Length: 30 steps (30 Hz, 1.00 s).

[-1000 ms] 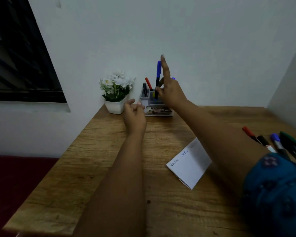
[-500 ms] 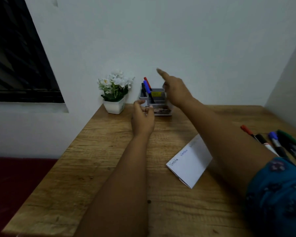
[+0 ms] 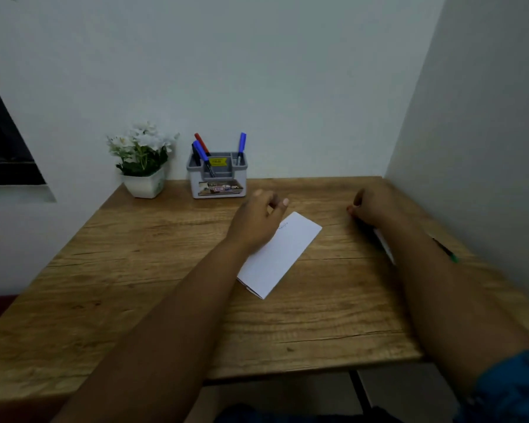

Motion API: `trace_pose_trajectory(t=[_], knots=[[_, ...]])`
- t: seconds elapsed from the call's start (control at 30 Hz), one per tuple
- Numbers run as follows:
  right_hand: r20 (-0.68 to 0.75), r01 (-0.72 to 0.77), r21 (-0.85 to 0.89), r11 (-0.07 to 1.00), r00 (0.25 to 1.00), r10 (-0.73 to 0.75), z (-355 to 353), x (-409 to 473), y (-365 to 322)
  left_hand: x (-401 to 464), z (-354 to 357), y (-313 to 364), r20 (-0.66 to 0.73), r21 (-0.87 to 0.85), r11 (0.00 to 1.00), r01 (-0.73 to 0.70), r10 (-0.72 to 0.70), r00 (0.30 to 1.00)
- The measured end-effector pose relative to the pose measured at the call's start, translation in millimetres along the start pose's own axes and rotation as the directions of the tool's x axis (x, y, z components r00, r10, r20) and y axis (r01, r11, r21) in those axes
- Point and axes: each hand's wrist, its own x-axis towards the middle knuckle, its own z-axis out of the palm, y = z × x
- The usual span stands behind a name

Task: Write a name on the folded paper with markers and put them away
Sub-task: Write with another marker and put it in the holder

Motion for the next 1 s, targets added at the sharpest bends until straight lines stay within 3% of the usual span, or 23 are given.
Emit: trace_pose_trajectory(t=[0.17, 0.23, 0.3, 0.4, 0.5, 0.57, 0.7, 1.0], knots=[[0.049, 0.047, 0.074, 0.996, 0.998, -0.050, 11.8, -7.4, -17.4, -2.8, -16.2, -7.9, -0.047, -0.019, 0.997, 0.070, -0.071, 0.996], [0.019, 0.134, 0.205, 0.969, 0.990, -0.141, 9.6, -14.4, -31.7, -2.5, -19.8, -11.3, -0.055, -0.029, 0.998, 0.063, -0.064, 0.996], [0.010, 0.222, 0.435, 0.873, 0.968, -0.251, 6.1, -26.5, -49.8, -1.2, -19.6, -11.4, -0.052, -0.028, 1.000, -0.014, 0.013, 0.999], [0.156, 0.191, 0.750, 0.633, 0.879, -0.450, 5.3, -48.4, -75.8, 1.0, -13.1, -6.3, 0.042, -0.045, 0.988, -0.145, 0.147, 0.988], [0.134, 0.398, 0.632, 0.665, 0.788, -0.600, 14.1, -57.5, -88.8, 2.3, -8.2, -7.4, 0.109, 0.024, 0.984, -0.175, 0.171, 0.979], [0.132, 0.476, 0.514, 0.713, 0.778, -0.614, 15.9, -58.5, -91.5, 3.1, -11.0, -11.5, 0.142, 0.119, 0.983, -0.141, 0.124, 0.982], [0.171, 0.415, 0.581, 0.700, 0.779, -0.603, 14.7, -58.1, -92.4, 4.2, -15.2, -10.8, 0.172, 0.212, 0.971, -0.113, 0.077, 0.982], [0.141, 0.420, 0.598, 0.683, 0.783, -0.606, 19.6, -58.9, -93.3, 3.4, -15.4, -5.0, 0.157, 0.179, 0.980, -0.090, 0.062, 0.986]])
